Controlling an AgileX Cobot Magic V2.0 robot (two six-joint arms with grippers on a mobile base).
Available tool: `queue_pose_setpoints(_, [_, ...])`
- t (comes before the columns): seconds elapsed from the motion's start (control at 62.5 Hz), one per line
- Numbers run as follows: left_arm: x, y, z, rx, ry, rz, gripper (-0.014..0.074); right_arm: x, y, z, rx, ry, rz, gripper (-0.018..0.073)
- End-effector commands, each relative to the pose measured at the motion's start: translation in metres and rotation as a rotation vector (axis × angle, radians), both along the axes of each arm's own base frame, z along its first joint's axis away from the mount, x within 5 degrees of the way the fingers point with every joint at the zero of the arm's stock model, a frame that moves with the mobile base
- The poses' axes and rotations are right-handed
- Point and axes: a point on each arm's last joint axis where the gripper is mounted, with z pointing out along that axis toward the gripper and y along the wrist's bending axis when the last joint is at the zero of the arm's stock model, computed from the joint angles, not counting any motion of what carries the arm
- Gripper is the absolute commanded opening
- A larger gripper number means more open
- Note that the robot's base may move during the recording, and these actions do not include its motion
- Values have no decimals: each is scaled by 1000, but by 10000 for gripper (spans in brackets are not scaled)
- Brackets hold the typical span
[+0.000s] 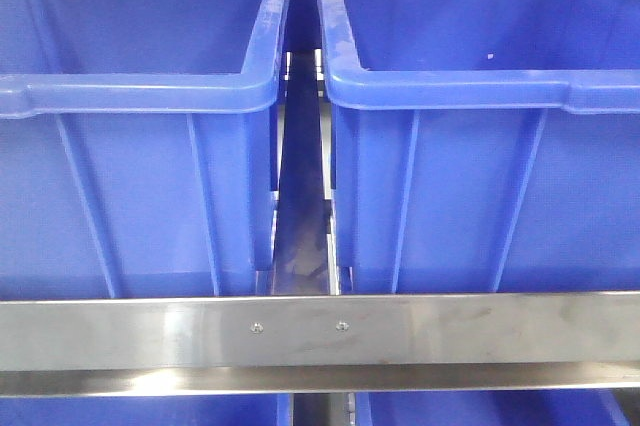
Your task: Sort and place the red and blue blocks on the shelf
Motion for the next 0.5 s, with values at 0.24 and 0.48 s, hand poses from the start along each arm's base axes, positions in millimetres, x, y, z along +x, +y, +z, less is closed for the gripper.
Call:
queue_pose_setpoints(0.24, [1,-2,4,-14,-140,-24,123,-1,0,9,-12,-109,-3,49])
queue_pose_setpoints(0.48, [1,-2,5,-15,-145,-25,123,-1,0,9,-12,-109,-3,49])
